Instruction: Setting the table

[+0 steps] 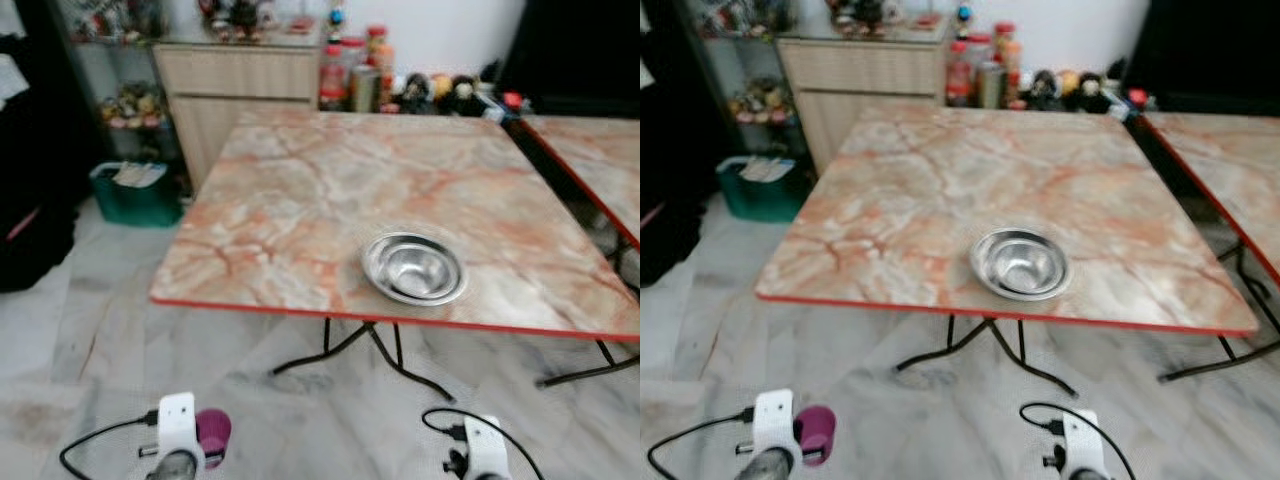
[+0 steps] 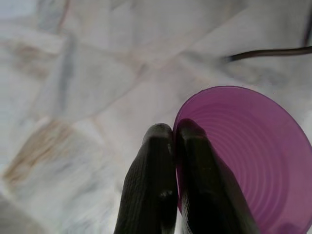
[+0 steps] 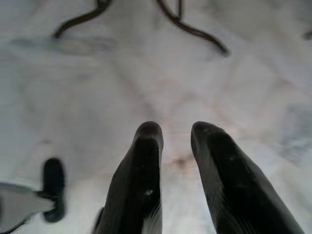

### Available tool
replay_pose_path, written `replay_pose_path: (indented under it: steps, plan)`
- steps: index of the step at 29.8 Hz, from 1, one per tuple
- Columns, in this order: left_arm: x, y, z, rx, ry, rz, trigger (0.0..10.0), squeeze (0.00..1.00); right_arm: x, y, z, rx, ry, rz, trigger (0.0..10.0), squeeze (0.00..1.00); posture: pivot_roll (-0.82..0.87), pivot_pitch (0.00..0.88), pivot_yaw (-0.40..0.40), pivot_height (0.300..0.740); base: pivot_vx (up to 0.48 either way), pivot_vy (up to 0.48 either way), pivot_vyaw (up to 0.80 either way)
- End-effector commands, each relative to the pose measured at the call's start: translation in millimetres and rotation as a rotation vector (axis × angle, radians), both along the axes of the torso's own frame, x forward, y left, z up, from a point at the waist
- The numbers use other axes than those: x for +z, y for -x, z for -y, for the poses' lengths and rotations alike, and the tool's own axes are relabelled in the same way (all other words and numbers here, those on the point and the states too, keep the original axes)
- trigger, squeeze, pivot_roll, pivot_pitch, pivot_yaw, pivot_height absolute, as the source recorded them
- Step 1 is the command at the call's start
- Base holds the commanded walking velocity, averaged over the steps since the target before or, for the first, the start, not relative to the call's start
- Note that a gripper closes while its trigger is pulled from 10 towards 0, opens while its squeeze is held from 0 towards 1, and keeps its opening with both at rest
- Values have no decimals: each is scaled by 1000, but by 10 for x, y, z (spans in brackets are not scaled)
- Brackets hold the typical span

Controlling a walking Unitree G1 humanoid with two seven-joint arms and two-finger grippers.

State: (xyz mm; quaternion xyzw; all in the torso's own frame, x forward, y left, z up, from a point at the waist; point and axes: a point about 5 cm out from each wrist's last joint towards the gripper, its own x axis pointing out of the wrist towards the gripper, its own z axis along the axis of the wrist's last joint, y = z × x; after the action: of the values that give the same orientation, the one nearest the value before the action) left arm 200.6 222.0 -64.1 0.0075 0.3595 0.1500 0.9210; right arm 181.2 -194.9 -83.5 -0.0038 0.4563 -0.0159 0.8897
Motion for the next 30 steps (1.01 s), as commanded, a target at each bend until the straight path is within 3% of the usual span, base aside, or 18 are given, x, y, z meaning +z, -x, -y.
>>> replay_pose_path:
  steps: [1, 6, 11, 13, 15, 18, 22, 24, 25, 26, 28, 30]
  plan:
    - [9, -45, 81, 10, 20, 17, 10000, 0, 14, 14, 124, -16, 26, 0, 10000, 0, 88, 0, -35, 728, 0, 0, 0]
    - [43, -53, 1, 42, 9, 50, 10000, 0, 15, 13, 123, -11, 26, 0, 10000, 0, 88, 0, -35, 728, 0, 0, 0]
    - [234, -198, -223, 128, -102, 157, 10000, 0, 17, 9, 128, -10, 28, 0, 10000, 0, 91, 0, -39, 728, 0, 0, 0]
    - [239, -202, -226, 129, -104, 160, 10000, 0, 17, 9, 128, -10, 28, 0, 10000, 0, 91, 0, -39, 728, 0, 0, 0]
    - [409, -282, -403, 194, -233, 232, 10000, 0, 17, 9, 129, -7, 28, -1, 10000, 0, 102, 0, -40, 728, 0, 0, 0]
    - [588, -324, -584, 277, -338, 308, 10000, 0, 17, 9, 129, -5, 27, -2, 10000, 0, 103, 0, -40, 728, 0, 0, 0]
    - [901, -371, -832, 396, -472, 435, 10000, 0, 17, 8, 127, -5, 28, -2, 10000, 0, 103, 0, -40, 728, 0, 0, 0]
    - [1070, -437, -895, 401, -551, 485, 10000, 0, 18, 7, 127, -5, 29, -2, 10000, 0, 105, 0, -43, 728, 0, 0, 0]
    - [1281, -543, -924, 378, -646, 540, 10000, 0, 19, 5, 129, -1, 31, -3, 10000, 0, 107, 0, -44, 728, 0, 0, 0]
    - [1281, -543, -924, 378, -646, 540, 10000, 0, 19, 5, 129, -1, 31, -3, 10000, 0, 107, 0, -44, 728, 0, 0, 0]
    - [1831, -796, -878, 359, -779, 725, 10000, 0, 19, 4, 129, 5, 30, -4, 10000, 0, 107, 0, -44, 728, 0, 0, 0]
    - [2041, -896, -834, 355, -796, 797, 10000, 0, 19, 4, 129, 5, 30, -4, 10000, 0, 107, 0, -44, 728, 0, 0, 0]
